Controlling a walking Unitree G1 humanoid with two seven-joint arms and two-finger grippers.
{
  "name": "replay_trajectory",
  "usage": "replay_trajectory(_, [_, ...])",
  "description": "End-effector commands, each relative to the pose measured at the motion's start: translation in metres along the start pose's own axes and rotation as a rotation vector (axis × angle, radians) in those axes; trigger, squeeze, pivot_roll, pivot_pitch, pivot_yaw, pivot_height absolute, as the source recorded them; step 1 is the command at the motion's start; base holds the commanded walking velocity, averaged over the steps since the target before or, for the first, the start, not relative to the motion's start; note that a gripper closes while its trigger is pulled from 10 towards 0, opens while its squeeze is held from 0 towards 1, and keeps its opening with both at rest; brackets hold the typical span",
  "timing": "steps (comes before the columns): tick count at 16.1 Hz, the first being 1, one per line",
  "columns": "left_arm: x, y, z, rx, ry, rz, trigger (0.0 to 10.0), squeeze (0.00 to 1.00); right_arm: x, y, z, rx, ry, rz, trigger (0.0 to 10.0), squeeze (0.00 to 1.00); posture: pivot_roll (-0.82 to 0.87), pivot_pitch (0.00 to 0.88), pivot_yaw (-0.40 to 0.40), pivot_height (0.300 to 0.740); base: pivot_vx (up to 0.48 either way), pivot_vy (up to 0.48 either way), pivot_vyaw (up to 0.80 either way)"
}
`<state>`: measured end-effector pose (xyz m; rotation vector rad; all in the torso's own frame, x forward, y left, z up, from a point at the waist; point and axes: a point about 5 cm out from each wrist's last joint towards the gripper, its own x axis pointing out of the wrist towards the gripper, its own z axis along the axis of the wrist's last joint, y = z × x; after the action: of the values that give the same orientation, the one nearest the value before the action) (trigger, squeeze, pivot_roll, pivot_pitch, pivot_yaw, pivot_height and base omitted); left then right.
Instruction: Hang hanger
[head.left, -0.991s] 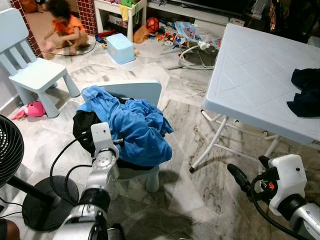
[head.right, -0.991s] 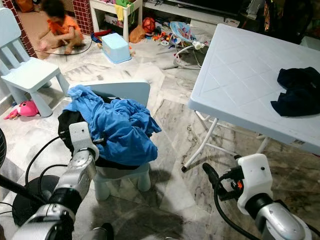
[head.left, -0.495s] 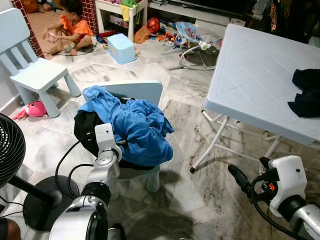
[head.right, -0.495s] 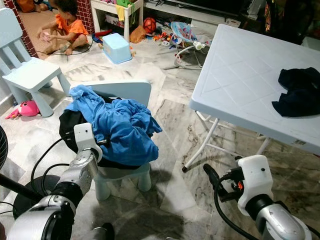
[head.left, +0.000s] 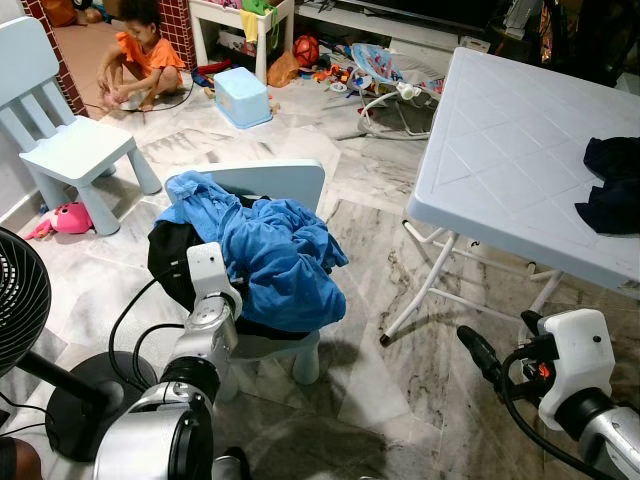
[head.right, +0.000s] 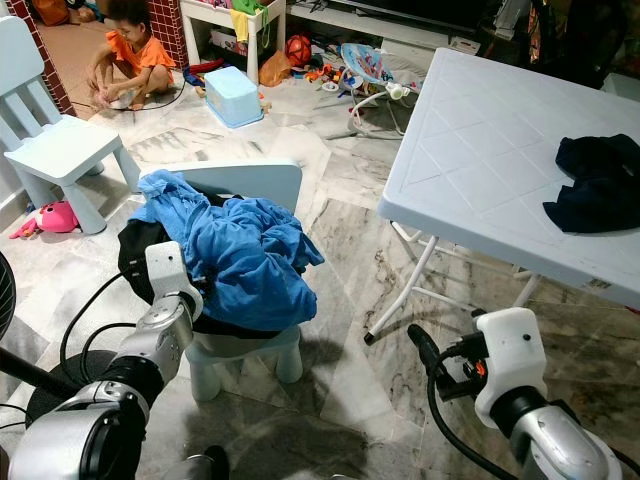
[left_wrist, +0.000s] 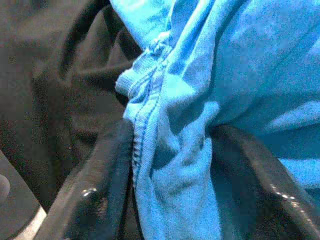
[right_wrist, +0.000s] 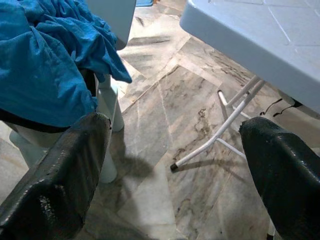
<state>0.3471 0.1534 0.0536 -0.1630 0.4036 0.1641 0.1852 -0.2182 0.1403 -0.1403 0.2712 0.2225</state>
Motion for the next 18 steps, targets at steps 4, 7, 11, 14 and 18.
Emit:
replay_trajectory(4, [0.001, -0.003, 0.004, 0.023, -0.012, -0.011, 0.0, 0.00, 0.001, 0.000, -0.002, 0.001, 0.003, -0.008, 10.0, 0.00, -0.30, 0.111, -0.083, 0.740, 0.000, 0.000, 0.00])
replay_trajectory(7, [0.001, -0.004, 0.003, 0.017, -0.010, -0.013, 0.0, 0.00, 0.002, 0.000, -0.002, 0.000, 0.002, -0.006, 10.0, 0.00, -0.30, 0.112, -0.085, 0.740, 0.000, 0.000, 0.00])
replay_trajectory(11, [0.000, -0.003, -0.004, -0.031, 0.032, -0.011, 0.0, 0.00, 0.003, 0.000, -0.002, -0.001, 0.004, 0.000, 10.0, 0.00, -0.30, 0.113, -0.087, 0.740, 0.000, 0.000, 0.00])
replay_trajectory(14, [-0.001, -0.004, -0.008, -0.038, 0.036, -0.011, 0.0, 0.00, 0.005, 0.002, -0.003, 0.007, 0.007, 0.025, 10.0, 0.00, -0.29, 0.110, -0.086, 0.740, 0.000, 0.000, 0.00])
replay_trajectory(18, [-0.001, -0.001, -0.007, -0.033, 0.027, -0.004, 0.0, 0.00, 0.009, 0.005, -0.004, 0.019, 0.013, 0.046, 10.0, 0.00, -0.29, 0.100, -0.080, 0.740, 0.000, 0.000, 0.00])
